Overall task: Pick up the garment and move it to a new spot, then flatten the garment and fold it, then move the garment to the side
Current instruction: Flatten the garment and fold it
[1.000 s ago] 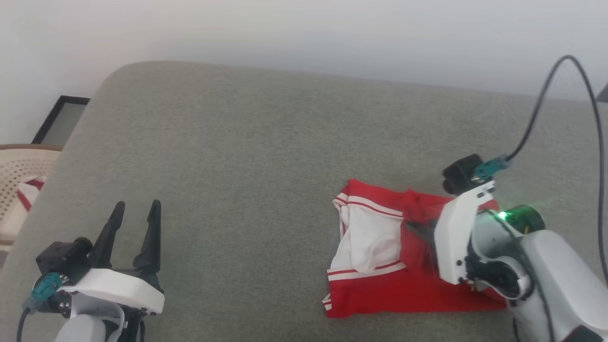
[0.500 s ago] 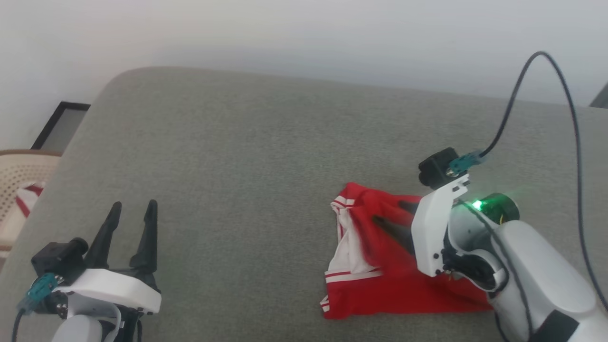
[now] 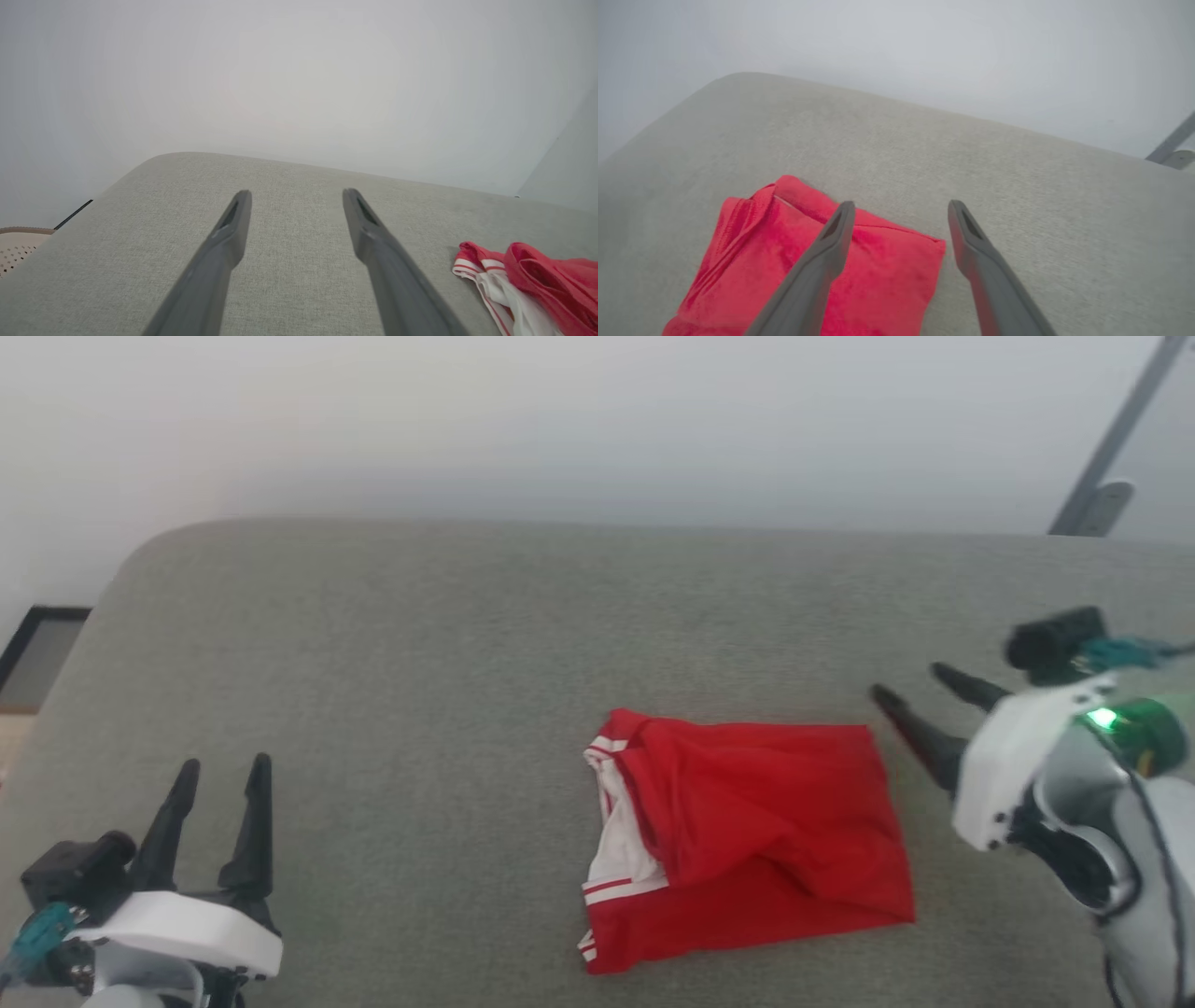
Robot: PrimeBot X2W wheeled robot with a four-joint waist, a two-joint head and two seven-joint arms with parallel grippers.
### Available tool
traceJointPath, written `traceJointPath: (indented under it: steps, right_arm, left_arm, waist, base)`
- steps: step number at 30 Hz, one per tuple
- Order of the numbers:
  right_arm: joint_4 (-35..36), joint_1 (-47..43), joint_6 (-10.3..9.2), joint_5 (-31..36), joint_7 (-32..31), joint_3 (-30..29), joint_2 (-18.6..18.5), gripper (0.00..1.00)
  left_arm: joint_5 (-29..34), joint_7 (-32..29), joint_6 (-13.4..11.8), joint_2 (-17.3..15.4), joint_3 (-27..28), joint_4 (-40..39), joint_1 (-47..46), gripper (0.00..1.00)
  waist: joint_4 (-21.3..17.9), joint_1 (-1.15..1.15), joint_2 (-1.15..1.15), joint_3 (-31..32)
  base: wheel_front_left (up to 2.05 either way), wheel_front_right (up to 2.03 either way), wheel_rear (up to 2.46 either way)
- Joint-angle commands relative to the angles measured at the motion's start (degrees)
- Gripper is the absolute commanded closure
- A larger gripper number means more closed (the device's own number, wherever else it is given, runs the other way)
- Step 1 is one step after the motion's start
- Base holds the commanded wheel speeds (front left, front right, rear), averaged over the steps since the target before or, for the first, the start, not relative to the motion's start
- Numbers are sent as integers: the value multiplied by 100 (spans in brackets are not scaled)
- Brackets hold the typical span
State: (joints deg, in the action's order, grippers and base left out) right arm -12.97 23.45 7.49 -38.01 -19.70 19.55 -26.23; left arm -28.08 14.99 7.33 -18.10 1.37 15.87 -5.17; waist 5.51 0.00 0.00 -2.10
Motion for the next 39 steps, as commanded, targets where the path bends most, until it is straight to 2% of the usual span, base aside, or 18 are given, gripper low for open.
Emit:
traceJointPath:
  steps: [1,12,19,26,39]
  right_arm:
    - [2,-87,0,53,106,-57,-10,0]
    - [-251,-951,0,525,2003,-848,-25,0]
    - [-561,-1414,0,860,2910,-1168,200,0]
    - [-672,-1622,0,1002,3305,-1273,380,0]
    - [-719,-1669,0,1068,3439,-1325,424,0]
  left_arm:
    - [26,25,14,-23,10,-18,63,0]
    - [34,26,14,-80,181,-96,342,0]
    - [53,26,14,-53,275,-134,480,0]
    - [34,26,14,-72,341,-146,606,0]
    - [42,26,14,-118,300,-121,564,0]
  waist:
    - [-86,0,0,58]
    - [-413,0,0,279]
    - [-486,0,0,352]
    - [-516,0,0,379]
    - [-476,0,0,390]
  base:
    - [0,0,0]
    - [0,0,0]
    - [0,0,0]
    - [0,0,0]
    - [0,0,0]
